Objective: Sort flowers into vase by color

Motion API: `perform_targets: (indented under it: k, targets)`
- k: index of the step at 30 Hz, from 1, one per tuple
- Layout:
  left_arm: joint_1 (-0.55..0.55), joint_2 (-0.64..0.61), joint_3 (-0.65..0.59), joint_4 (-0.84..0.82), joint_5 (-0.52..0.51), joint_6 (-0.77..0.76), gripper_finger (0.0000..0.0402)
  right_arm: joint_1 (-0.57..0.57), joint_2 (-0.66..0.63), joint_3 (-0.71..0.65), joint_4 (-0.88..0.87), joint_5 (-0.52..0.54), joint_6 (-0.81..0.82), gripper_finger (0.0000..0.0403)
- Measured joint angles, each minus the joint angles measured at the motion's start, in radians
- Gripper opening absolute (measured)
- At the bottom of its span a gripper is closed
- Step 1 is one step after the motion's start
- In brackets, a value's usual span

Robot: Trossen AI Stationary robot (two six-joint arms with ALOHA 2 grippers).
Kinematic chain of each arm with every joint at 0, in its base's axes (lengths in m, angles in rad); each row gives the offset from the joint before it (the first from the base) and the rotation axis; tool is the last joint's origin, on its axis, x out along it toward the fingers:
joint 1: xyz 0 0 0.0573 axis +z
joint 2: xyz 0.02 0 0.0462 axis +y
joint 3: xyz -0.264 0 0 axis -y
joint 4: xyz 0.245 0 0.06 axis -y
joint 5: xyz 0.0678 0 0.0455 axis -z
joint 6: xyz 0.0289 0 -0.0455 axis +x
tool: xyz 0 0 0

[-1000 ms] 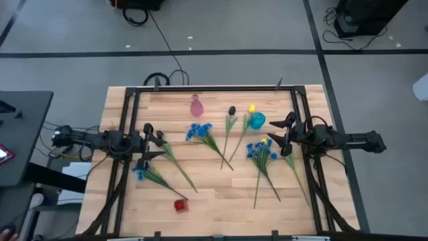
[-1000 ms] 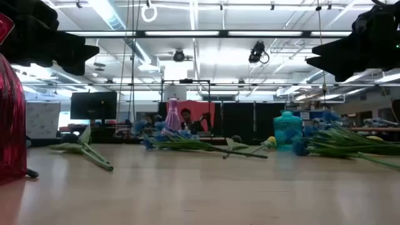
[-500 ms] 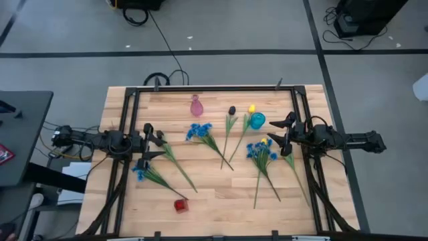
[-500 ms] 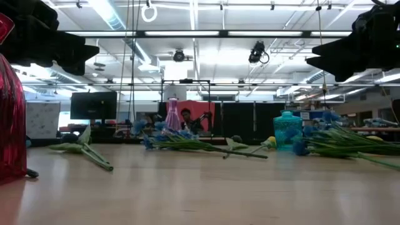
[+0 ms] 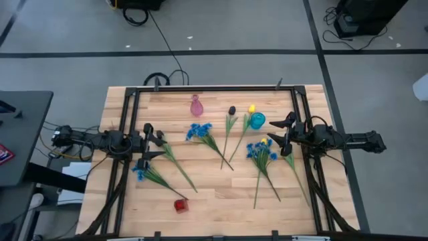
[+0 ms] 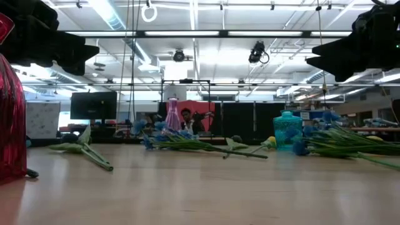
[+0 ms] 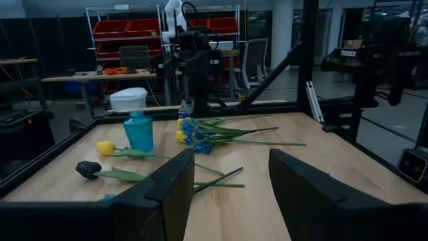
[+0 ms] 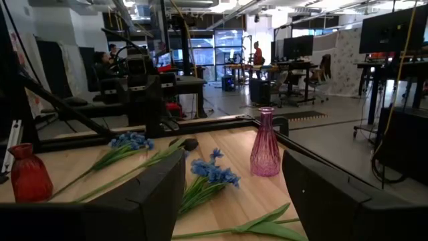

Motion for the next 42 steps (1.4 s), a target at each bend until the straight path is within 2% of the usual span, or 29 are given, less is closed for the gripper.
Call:
perform_targets:
  k: [28,31,36,42]
  targets:
    - [0.0,0.0,0.0,0.005,0.0,0.0,0.0198,0.0,0.0,0.0,0.0,0.0,0.0,0.0261]
    - [0.0,0.0,0.0,0.048,-0.027,0.0,0.0198,0.0,0.0,0.0,0.0,0.0,0.0,0.0261]
    - [0.0,0.0,0.0,0.134,-0.04,0.0,0.0198,-0.001,0.0,0.0,0.02,0.037,-0.219,0.0261]
    - [0.0,0.0,0.0,0.21,-0.047,0.0,0.0198,-0.001,0.0,0.0,0.03,0.035,-0.201,0.0261]
